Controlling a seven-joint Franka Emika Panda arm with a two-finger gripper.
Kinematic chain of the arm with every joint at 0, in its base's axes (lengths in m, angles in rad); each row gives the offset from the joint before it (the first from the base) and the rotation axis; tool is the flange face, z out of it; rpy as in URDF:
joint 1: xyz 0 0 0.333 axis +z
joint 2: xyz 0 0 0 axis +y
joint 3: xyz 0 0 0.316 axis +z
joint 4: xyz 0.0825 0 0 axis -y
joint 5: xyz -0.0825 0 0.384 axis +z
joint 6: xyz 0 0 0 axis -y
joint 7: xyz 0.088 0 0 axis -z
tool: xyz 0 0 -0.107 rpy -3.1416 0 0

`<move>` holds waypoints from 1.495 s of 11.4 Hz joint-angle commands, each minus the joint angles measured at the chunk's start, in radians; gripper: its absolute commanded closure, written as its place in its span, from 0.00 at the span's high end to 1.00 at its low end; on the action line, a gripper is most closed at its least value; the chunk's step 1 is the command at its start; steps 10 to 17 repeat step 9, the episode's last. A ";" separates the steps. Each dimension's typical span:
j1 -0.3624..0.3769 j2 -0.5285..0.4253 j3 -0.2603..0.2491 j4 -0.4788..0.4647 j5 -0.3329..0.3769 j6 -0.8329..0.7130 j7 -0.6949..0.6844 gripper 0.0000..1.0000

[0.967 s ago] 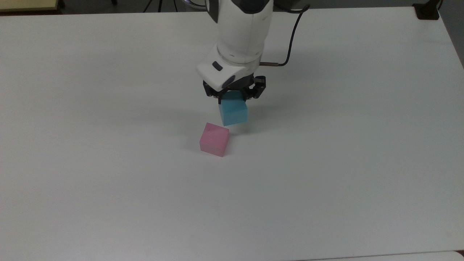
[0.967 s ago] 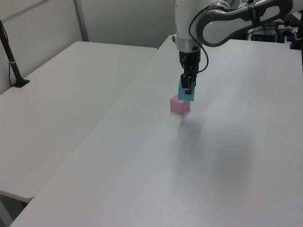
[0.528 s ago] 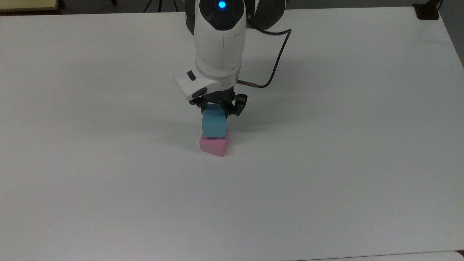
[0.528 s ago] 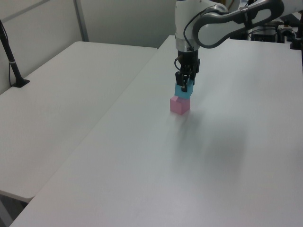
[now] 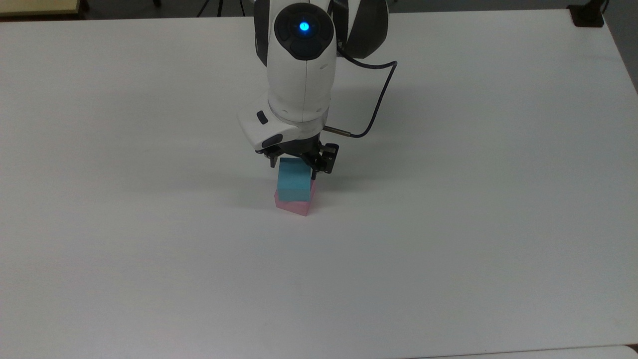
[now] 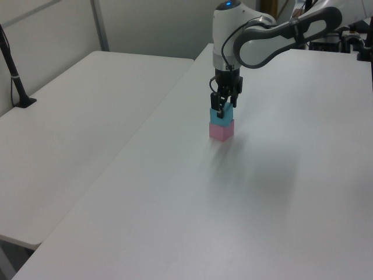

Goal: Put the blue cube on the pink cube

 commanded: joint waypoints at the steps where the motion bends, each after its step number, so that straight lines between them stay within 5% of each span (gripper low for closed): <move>1: 0.007 -0.087 -0.009 -0.001 -0.014 -0.032 0.014 1.00; 9: -0.077 -0.343 0.002 -0.028 0.013 -0.325 -0.166 1.00; 17: -0.077 -0.343 0.002 -0.028 0.013 -0.325 -0.166 1.00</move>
